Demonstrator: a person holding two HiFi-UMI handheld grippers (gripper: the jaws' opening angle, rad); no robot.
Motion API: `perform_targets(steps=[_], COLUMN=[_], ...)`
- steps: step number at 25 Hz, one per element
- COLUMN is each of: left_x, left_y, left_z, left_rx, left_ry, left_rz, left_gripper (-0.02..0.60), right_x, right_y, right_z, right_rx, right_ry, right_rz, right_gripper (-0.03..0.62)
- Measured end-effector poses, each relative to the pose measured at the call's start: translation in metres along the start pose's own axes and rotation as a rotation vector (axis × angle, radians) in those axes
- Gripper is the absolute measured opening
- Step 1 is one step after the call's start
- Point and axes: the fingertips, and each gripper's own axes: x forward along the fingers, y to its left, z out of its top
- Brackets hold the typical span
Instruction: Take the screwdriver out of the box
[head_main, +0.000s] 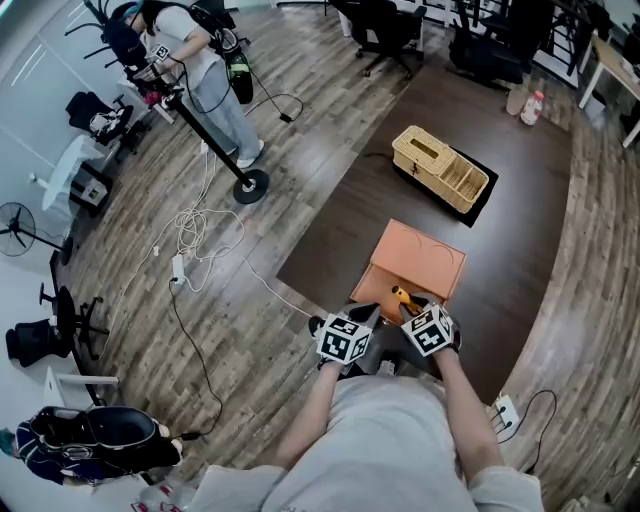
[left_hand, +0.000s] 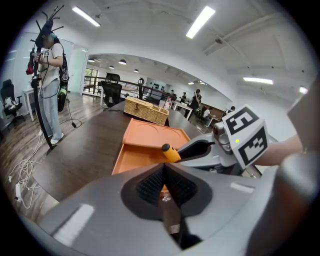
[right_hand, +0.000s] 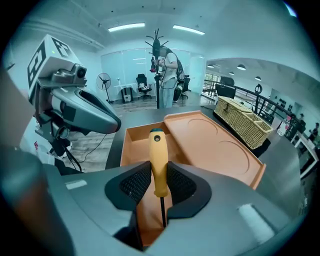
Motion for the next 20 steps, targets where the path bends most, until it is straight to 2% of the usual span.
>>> perform_targets(steps=[12,20], left_x=[-0.005,-0.005], left_y=[-0.004,-0.005], left_z=[0.005,0.006], left_rx=[-0.011,-0.009], left_ry=[-0.030,-0.035], left_rz=[-0.005,0.005], left_gripper=[0.054,0.054], right_x=[-0.034,-0.049], right_y=[-0.011,-0.024], right_z=[0.026,0.029], right_rx=[0.090,0.193], right_ry=[-0.165,-0.243], right_rz=[-0.034,-0.026], right_gripper=[0.098,0.098])
